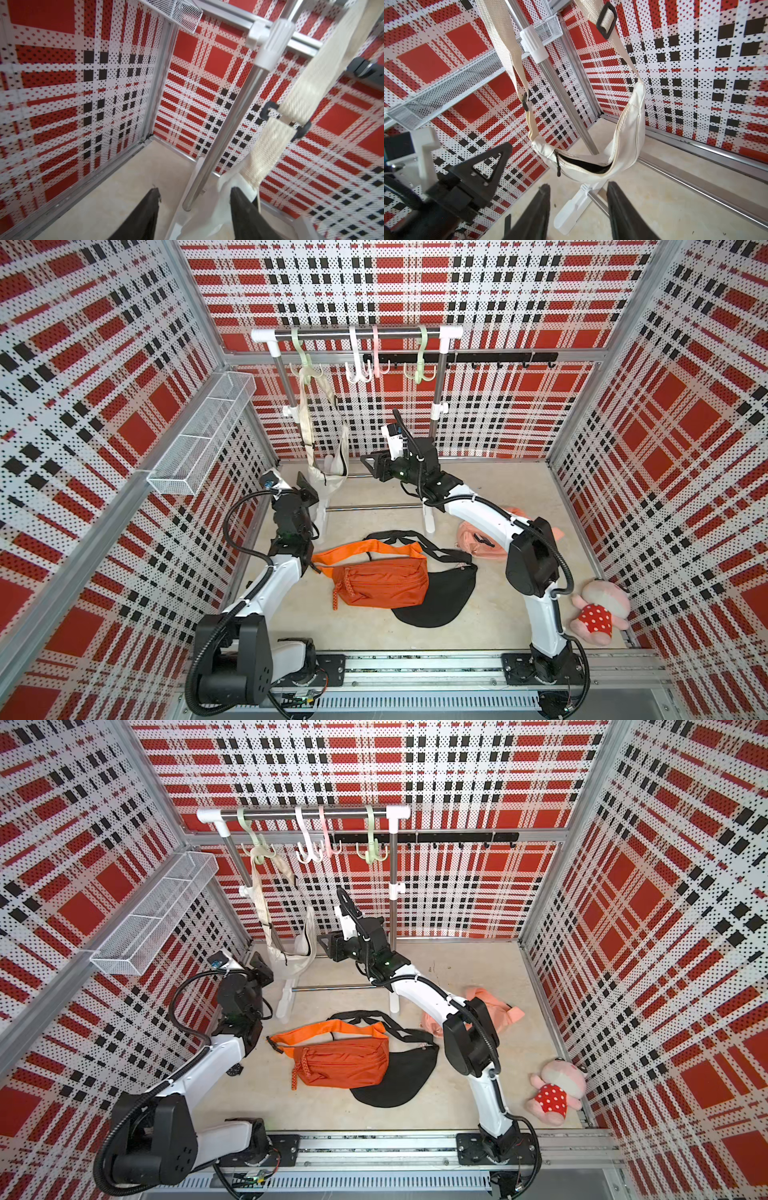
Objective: Take the bag off the hook
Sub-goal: Pick up the bag from the hook.
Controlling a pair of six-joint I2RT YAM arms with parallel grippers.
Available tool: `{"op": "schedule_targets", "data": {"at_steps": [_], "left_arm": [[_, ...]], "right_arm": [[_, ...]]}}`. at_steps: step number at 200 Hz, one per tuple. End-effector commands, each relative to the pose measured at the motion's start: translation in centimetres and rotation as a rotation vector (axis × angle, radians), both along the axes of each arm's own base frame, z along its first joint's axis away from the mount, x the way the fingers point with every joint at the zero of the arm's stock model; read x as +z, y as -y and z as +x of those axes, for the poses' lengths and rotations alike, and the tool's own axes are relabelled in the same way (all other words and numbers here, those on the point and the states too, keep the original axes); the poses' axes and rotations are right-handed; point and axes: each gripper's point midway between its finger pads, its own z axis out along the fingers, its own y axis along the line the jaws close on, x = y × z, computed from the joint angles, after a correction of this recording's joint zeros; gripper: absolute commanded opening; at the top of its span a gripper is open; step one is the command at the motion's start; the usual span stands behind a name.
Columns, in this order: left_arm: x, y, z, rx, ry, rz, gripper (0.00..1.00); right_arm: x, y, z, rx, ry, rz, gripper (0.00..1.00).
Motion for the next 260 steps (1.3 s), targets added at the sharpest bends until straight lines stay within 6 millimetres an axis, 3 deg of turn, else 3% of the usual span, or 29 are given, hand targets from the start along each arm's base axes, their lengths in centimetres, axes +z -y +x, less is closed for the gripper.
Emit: {"op": "schedule_targets", "data": {"at_steps": [1, 38, 70, 100, 130, 167, 181, 200, 260], "left_arm": [[3.6, 2.5, 0.7, -0.252, 0.144, -0.014, 0.59], [3.6, 4.1, 1.0, -0.348, 0.155, 0.016, 0.63], [5.0, 4.8, 1.3, -0.399, 0.173, 0.048, 0.64], [5.2, 4.0, 3.0, -0.381, 0.146, 0.048, 0.64], [5.4, 4.6, 5.1, -0.436, 0.126, 0.064, 0.63], [4.5, 4.0, 8.0, -0.419, 0.042, 0.094, 0.61], [4.6, 3.8, 8.9, -0.420, 0.027, 0.103, 0.57], [5.5, 3.6, 9.3, -0.414, 0.037, 0.115, 0.42], [11.2, 3.6, 9.4, -0.410, 0.125, 0.178, 0.07]], "right_arm": [[0.6, -1.0, 1.5, 0.001, 0.100, 0.029, 0.50], [-0.4, -2.4, 4.6, -0.039, 0.157, 0.091, 0.52], [-1.6, -3.6, 7.1, -0.059, 0.122, 0.165, 0.52], [-2.0, -3.9, 7.3, -0.055, 0.093, 0.253, 0.52], [-2.4, -3.3, 7.5, -0.089, 0.100, 0.251, 0.52], [-2.0, -2.4, 7.7, -0.114, 0.118, 0.247, 0.51], [-1.5, -2.1, 7.7, -0.120, 0.130, 0.258, 0.51], [-1.0, -1.9, 7.7, -0.121, 0.134, 0.277, 0.51], [0.2, -1.9, 7.8, -0.119, 0.138, 0.329, 0.50]]}}
